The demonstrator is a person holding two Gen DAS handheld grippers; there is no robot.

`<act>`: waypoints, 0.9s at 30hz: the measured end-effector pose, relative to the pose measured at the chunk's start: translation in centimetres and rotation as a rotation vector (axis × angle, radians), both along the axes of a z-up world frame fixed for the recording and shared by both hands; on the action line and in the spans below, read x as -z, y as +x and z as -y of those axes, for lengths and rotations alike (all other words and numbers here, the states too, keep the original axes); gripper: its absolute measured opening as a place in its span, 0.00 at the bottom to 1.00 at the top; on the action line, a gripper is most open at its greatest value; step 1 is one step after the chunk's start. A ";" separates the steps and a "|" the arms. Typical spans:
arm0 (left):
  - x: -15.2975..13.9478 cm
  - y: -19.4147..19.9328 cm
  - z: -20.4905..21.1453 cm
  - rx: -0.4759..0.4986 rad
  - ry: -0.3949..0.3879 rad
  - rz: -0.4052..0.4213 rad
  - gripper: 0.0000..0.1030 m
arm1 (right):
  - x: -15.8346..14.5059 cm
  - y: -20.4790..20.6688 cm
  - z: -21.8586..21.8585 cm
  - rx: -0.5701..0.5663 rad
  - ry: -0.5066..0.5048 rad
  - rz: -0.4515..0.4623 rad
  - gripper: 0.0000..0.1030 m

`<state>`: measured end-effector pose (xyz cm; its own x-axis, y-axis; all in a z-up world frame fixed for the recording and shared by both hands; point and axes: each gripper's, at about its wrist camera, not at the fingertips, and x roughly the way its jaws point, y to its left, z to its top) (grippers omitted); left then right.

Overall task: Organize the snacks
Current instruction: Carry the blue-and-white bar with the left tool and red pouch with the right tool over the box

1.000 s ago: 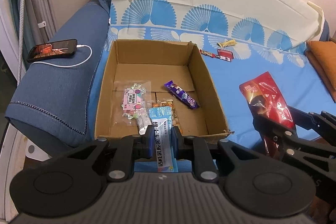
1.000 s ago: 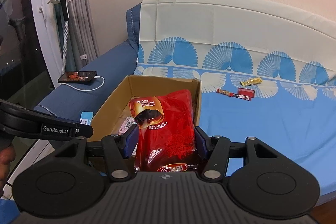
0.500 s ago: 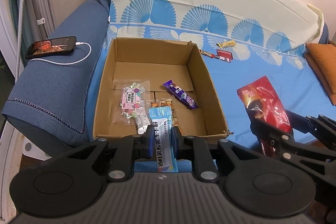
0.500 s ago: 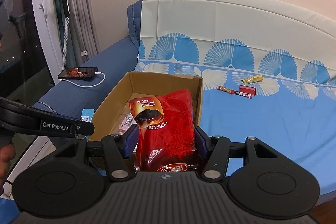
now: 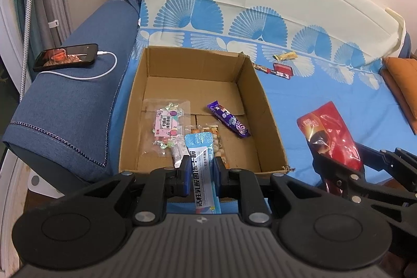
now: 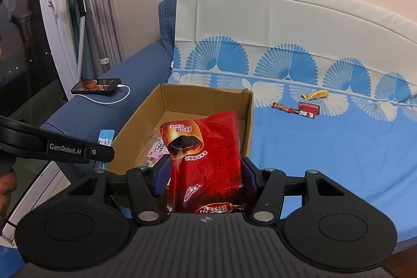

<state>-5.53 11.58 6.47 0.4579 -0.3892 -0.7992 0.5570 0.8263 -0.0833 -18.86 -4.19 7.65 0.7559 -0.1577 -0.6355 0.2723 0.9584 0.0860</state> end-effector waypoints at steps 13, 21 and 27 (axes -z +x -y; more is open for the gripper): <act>-0.2 2.4 -0.5 -0.042 -0.015 -0.002 0.18 | 0.4 1.4 0.1 0.001 -0.011 -0.012 0.57; -0.2 3.8 -0.2 -0.050 -0.019 0.001 0.18 | 0.6 2.3 0.3 0.006 -0.011 -0.016 0.57; -0.4 5.0 0.4 -0.054 -0.024 0.005 0.18 | 0.8 3.5 0.5 0.002 -0.011 -0.019 0.57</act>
